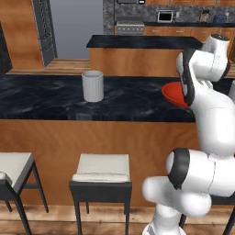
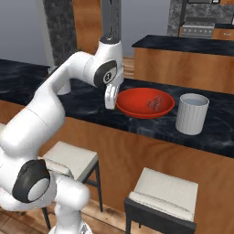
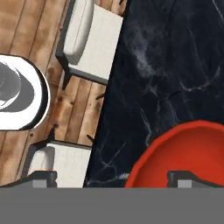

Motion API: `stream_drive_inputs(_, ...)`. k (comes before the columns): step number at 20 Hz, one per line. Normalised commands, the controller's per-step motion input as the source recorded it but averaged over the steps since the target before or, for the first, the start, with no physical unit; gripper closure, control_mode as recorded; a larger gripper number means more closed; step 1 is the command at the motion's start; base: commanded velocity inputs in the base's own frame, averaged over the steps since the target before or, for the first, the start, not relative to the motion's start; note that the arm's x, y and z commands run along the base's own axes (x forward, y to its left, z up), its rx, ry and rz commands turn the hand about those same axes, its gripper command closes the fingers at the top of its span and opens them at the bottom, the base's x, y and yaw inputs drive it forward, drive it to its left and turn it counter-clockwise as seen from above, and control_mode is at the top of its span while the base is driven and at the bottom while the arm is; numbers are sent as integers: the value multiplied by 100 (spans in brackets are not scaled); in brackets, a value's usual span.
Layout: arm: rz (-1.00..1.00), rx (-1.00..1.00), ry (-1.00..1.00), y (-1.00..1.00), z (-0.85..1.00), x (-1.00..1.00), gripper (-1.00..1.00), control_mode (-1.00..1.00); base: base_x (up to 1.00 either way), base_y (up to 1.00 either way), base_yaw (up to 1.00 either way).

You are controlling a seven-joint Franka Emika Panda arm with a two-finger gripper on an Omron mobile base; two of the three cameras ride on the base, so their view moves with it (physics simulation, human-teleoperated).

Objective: There are four ice cubes in the ice bowl. Place two ice cubes in each glass of water.

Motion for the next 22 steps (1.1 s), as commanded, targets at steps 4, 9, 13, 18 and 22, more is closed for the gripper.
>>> stream_drive_inputs(4, 32, -14, -62, -1, 54, -2, -100, -100, 0, 0, 0)
stream_drive_inputs(9, 48, -32, -38, -22, 20, 16, -100, -100, 0, 0, 0)
stream_drive_inputs(13, 41, -47, -18, -31, -20, 33, -100, -100, 0, 0, 0)
stream_drive_inputs(18, 43, -61, 0, -31, -5, 39, -100, -100, 0, 0, 0)
stream_drive_inputs(22, 28, -85, 25, -9, 0, 24, -100, -100, 0, 0, 0)
